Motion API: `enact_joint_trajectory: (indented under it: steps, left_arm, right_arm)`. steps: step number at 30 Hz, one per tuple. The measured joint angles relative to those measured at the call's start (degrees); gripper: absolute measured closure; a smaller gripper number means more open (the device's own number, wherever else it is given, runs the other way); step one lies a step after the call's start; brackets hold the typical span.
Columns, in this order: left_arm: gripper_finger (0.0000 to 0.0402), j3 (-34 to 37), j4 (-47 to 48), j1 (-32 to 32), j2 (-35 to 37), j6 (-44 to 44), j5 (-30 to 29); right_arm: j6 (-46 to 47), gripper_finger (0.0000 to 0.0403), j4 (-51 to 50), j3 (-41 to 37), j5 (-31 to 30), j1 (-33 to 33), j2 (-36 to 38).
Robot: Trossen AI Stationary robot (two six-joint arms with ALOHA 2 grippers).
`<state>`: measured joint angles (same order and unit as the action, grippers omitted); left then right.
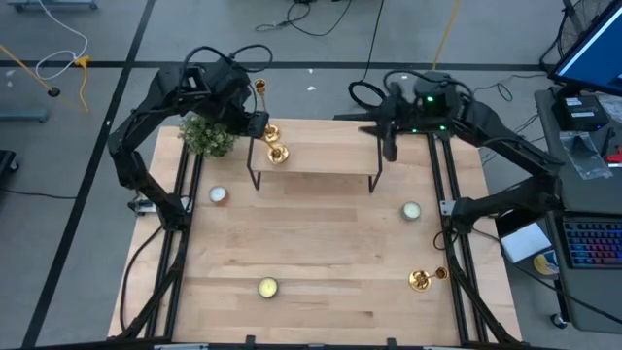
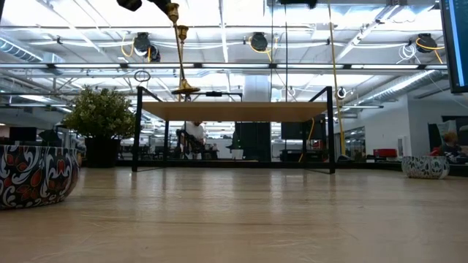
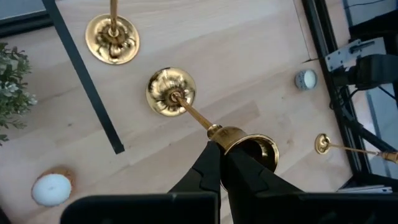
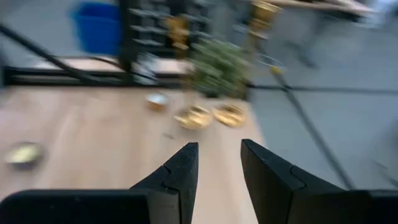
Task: Pick & Place candle stick holders
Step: Put the left gold candle holder on the shelf
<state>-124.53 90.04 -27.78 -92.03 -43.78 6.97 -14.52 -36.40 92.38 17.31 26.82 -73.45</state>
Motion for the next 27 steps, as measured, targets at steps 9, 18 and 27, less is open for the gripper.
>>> enact_joint_trajectory:
  steps: [9, 18, 27]
  left_arm:
    - [0.0398, 0.0, 0.0, 0.6, 0.8, -0.2, -0.5]
    - [0.0398, 0.0, 0.0, 2.2, 2.9, -1.0, -0.5]
    - [0.0398, 0.0, 0.0, 4.3, 2.8, -1.0, 0.6]
  right_arm:
    - [-6.3, 0.0289, 13.3, 0.0, 5.3, -4.5, -10.5]
    - [-9.4, 0.0282, 26.5, 0.0, 5.3, -7.1, -15.2]
    - [-7.4, 0.0187, 37.4, 0.0, 3.1, -11.0, -21.8]
